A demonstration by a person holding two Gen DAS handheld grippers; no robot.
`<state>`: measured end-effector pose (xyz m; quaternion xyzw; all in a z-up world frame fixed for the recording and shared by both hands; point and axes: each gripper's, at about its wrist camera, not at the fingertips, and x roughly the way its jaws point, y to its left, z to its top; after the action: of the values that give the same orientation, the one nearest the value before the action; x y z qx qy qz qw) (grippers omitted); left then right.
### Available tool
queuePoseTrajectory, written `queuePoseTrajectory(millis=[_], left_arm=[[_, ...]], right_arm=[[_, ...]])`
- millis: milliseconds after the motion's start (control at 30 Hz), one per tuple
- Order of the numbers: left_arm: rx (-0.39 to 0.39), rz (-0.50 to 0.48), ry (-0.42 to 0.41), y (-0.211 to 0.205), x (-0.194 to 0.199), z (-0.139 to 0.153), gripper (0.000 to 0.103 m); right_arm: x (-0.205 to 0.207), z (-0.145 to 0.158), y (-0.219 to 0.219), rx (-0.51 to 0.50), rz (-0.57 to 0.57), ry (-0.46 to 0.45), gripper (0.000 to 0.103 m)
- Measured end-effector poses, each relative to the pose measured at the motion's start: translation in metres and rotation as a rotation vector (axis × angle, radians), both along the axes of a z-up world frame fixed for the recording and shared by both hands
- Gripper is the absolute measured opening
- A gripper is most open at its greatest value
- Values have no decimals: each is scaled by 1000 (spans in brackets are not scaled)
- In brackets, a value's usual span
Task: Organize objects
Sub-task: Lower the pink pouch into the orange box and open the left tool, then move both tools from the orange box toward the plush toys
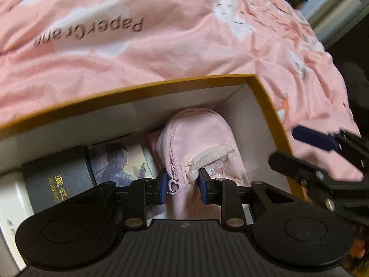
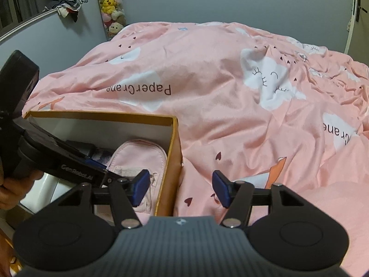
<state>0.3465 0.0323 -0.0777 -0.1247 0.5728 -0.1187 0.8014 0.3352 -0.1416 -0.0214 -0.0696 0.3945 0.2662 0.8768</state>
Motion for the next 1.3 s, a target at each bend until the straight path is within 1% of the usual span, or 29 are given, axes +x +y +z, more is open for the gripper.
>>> queuePoseTrajectory(millis=[100,167,233,367,433,567,667,833,967,1067,1133,1233,1300], left_arm=[[-17,58,9,3,1,-6,36],[3,66,-2,1,-1,-5,41],[27,55,-21,-2,-5,-2,43],[56,66,-29,-2,-8,5,56],[48,75,-35,0,-10,9,57],[50,85,-88,2,-25,30,57],[55,73,-173,2,-50,59,57],[65,51,-341,4,-113,109,56],[75,55,-437,8,-167,133,56],[105,71,-480,13,-208,142,56],[132,103,-497,17,-235,141,56],[160,143,-466,24,-265,127,51],[145,154,-423,27,-277,113,46]], right_arm=[[-1,-2,-1,-3,-6,8,62],[-2,-2,-1,-8,-8,8,62],[-2,-2,-1,-8,-6,8,62],[-7,1,-2,-8,0,-4,65],[-10,4,-2,-12,2,-10,69],[-20,11,-7,-8,-17,-20,70],[-35,21,-15,26,-29,-31,71],[-72,36,-28,98,-43,-51,71],[-108,45,-37,154,-75,-83,72],[-136,45,-43,179,-82,-60,73],[-153,41,-45,194,-99,-37,73],[-176,31,-43,205,-117,39,73],[-189,20,-39,200,-120,92,71]])
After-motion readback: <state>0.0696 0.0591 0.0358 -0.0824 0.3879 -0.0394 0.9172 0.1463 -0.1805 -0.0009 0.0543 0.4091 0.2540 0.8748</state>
